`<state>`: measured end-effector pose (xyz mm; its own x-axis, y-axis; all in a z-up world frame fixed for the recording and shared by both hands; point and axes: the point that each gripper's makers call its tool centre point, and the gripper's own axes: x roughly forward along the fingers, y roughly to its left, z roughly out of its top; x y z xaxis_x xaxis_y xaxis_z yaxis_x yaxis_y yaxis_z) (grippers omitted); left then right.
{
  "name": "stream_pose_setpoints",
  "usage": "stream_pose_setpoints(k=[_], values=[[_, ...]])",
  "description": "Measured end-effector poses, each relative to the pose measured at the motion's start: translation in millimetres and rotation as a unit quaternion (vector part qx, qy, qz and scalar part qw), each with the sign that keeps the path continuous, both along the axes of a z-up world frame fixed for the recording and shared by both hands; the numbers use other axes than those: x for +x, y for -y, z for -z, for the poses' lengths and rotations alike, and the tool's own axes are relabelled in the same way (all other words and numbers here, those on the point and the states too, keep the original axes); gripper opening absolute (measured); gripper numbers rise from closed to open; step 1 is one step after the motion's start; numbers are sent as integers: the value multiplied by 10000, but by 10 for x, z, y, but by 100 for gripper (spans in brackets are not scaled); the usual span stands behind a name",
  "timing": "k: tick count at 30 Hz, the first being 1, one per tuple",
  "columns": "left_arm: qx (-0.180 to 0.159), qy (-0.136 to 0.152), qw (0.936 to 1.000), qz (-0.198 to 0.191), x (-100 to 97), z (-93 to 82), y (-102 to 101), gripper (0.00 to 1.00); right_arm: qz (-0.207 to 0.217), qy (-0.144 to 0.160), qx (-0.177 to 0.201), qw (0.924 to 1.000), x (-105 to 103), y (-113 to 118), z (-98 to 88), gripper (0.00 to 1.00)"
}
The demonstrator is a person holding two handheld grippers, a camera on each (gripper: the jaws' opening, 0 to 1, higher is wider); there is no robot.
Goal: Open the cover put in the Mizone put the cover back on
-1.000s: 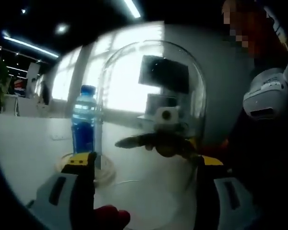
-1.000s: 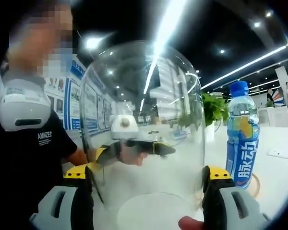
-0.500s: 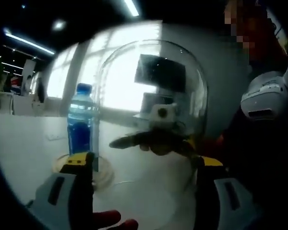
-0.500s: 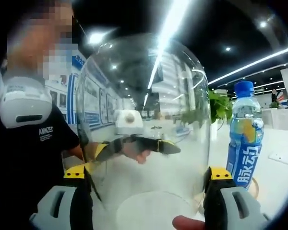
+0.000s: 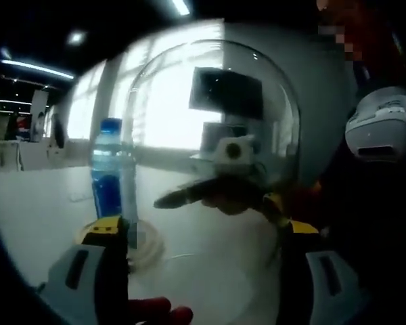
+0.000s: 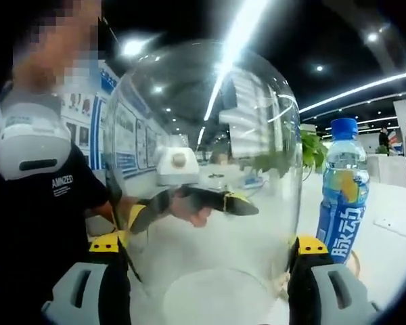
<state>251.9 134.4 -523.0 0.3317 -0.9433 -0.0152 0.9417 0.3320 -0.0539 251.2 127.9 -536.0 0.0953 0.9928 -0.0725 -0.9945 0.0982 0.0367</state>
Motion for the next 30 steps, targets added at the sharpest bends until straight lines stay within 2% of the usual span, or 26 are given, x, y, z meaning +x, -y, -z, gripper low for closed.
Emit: stream_pose_setpoints(k=[3,6,7,13,22,28,30], values=[[8,74,10000,-36,-6,6,-5,80,-25,38,12,10000,-3,5,-6,90],[-102,-100,9999,-6,26,37,-32,80,-83,-94,88,9999,-14,-23,15,90],[-130,-52,9999,-1,9,36,-55,80,33,-85,77,9999,26,-15,17,90],[-116,-29,9999,49,79,26,-92,78,-96,-96,-22,9999,140,-32,28,90],[-266,17,9989,388,58,40,-152,73,-369,-84,108,9992,134,26,14,90],[-219,61,9980,589,85,14,-143,73,-518,-93,-56,9986,152,39,19,90],[-275,-25,9969,741,81,-5,-143,73,-552,-97,-101,9984,153,49,25,90]])
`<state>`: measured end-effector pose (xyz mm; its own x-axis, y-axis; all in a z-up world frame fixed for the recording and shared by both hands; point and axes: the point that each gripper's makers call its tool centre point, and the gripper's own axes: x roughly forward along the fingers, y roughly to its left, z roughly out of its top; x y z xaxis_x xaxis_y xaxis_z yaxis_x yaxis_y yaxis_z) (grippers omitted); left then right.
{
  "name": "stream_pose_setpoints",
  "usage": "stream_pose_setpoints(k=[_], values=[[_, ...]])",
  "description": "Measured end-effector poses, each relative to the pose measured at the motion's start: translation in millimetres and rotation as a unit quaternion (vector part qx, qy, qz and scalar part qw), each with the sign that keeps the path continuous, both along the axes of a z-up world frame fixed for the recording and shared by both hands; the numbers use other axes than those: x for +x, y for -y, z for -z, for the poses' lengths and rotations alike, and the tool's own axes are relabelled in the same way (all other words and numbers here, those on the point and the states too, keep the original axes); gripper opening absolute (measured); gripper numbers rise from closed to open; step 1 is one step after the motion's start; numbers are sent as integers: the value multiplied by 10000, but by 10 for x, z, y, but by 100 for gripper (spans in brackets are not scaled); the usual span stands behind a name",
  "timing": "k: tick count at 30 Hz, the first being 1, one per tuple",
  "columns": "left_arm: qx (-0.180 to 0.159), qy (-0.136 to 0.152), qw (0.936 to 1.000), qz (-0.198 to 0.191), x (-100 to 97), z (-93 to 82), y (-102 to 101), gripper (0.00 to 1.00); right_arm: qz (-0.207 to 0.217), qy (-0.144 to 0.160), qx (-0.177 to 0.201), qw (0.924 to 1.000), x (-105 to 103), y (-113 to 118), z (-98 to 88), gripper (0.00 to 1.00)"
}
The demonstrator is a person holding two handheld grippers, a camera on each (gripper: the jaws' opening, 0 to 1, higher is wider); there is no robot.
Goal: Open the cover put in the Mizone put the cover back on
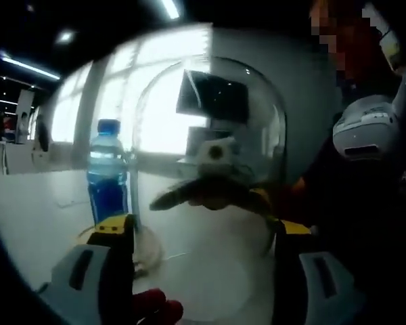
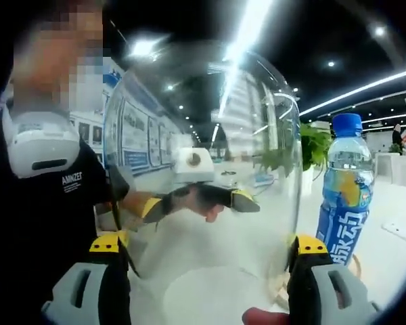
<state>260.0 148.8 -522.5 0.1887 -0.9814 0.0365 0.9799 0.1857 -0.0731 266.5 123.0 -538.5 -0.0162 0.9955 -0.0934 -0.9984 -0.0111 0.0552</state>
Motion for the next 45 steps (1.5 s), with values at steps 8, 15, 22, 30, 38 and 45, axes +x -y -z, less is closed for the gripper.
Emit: stream_pose_setpoints(k=[8,15,22,30,38,45], values=[[-171,-164,9996,184,45,-25,76,76,-206,-21,241,9995,-5,23,-5,90],[-21,-121,9998,155,30,-4,122,76,-248,-13,364,9990,-43,1,-23,90],[-65,-76,9999,81,28,7,171,79,-149,-15,419,9990,-56,-17,-31,90],[-142,-53,9999,5,9,2,249,83,-149,-2,401,9991,-88,-22,-31,90],[-181,-17,9998,9,-14,-15,263,84,-203,7,413,9989,-131,-29,-35,90],[-123,23,9999,3,-65,-13,294,85,-255,19,347,9991,-168,-28,-35,90]])
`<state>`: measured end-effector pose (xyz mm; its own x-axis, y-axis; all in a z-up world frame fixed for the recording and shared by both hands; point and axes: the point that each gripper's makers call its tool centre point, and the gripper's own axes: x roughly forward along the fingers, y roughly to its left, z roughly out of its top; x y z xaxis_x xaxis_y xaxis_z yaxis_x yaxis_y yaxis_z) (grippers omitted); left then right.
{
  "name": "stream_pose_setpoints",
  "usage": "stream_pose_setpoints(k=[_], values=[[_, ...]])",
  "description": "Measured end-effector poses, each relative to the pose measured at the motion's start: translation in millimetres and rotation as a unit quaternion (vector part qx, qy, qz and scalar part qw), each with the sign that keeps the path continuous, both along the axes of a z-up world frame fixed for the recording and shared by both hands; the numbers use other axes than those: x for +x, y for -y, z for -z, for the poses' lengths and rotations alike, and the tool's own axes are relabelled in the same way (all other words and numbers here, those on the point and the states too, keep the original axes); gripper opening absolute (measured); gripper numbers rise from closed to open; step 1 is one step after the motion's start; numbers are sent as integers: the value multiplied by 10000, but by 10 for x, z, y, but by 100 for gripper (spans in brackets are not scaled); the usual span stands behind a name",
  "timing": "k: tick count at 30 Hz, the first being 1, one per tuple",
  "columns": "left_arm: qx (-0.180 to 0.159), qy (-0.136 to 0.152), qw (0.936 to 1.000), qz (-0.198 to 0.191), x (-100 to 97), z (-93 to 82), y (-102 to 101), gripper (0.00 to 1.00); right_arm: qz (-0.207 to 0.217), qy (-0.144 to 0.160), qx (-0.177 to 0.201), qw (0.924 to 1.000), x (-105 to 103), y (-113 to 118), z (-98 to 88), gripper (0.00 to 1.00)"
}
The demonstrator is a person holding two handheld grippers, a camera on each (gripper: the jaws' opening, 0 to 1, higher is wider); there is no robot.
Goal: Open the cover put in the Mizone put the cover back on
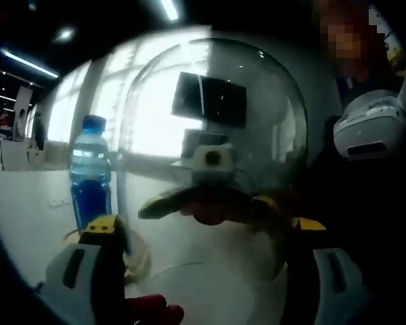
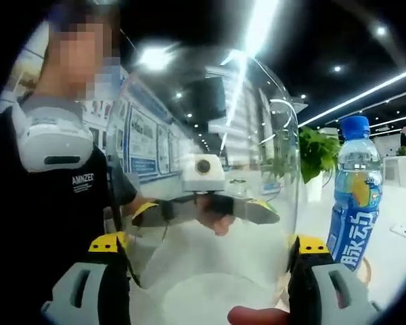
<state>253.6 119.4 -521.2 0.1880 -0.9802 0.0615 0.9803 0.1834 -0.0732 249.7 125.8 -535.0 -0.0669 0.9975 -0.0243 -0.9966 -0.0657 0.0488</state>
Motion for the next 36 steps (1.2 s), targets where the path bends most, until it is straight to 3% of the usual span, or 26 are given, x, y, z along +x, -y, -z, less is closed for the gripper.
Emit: stream_pose_setpoints(k=[11,16,21,28,36], values=[[66,87,9998,-147,-22,13,33,86,-16,7,-71,10000,-12,-16,5,90],[6,137,9997,-187,-58,-24,39,86,-18,98,-56,9999,-43,-9,-113,90],[-177,19,9994,-285,-54,-211,45,86,-56,-71,139,9999,-45,11,-255,90],[56,228,9992,-325,-153,-306,83,86,-119,175,86,9997,-176,39,-383,90],[90,41,9995,-284,-184,-518,94,86,-67,5,192,9998,-233,63,-578,90]])
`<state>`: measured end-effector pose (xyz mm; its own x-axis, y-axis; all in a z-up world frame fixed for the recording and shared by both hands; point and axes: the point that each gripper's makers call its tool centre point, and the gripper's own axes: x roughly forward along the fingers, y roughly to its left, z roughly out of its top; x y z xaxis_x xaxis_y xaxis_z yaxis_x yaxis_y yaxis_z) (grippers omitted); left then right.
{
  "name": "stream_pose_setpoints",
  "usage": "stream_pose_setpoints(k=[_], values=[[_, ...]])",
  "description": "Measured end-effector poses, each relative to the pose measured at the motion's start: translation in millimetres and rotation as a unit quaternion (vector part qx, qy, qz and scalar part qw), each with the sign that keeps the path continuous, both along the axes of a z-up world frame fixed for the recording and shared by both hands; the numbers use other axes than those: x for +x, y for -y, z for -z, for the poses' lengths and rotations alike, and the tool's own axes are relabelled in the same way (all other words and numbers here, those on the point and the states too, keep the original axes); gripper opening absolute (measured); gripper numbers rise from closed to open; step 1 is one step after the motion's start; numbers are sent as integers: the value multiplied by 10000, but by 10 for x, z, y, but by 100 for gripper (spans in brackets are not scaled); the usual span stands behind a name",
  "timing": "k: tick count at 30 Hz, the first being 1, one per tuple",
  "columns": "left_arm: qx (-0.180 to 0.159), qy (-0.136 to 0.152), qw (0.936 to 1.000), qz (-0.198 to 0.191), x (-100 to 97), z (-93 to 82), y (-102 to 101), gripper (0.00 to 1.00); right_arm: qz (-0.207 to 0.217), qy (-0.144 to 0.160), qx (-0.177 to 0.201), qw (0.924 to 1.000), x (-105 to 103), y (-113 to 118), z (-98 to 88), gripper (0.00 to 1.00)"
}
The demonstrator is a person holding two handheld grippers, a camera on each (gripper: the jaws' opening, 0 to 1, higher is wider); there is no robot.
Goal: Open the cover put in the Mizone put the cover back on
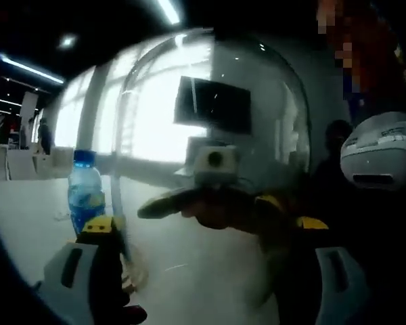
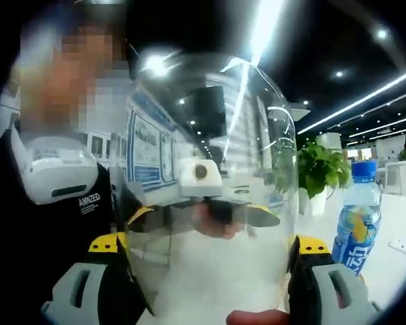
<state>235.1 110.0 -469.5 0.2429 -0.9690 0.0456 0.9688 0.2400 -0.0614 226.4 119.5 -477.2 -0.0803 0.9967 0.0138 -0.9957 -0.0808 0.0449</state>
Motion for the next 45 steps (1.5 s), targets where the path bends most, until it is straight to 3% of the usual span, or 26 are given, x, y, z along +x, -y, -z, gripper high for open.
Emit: stream_pose_setpoints(k=[4,17,24,33,38,45], values=[[188,54,9998,25,-37,-91,22,86,-2,89,-27,10000,-24,26,-83,90],[235,244,9994,58,-64,-489,36,86,71,298,88,9995,-66,37,-512,90],[467,332,9983,68,-33,-711,34,86,53,405,54,9991,-45,12,-699,90],[608,413,9973,59,42,-1002,56,86,49,508,194,9985,76,21,-1026,90],[679,664,9955,56,159,-1278,53,86,59,749,190,9970,190,10,-1286,90],[677,746,9949,60,362,-1635,-4,87,80,832,259,9962,400,-39,-1649,90]])
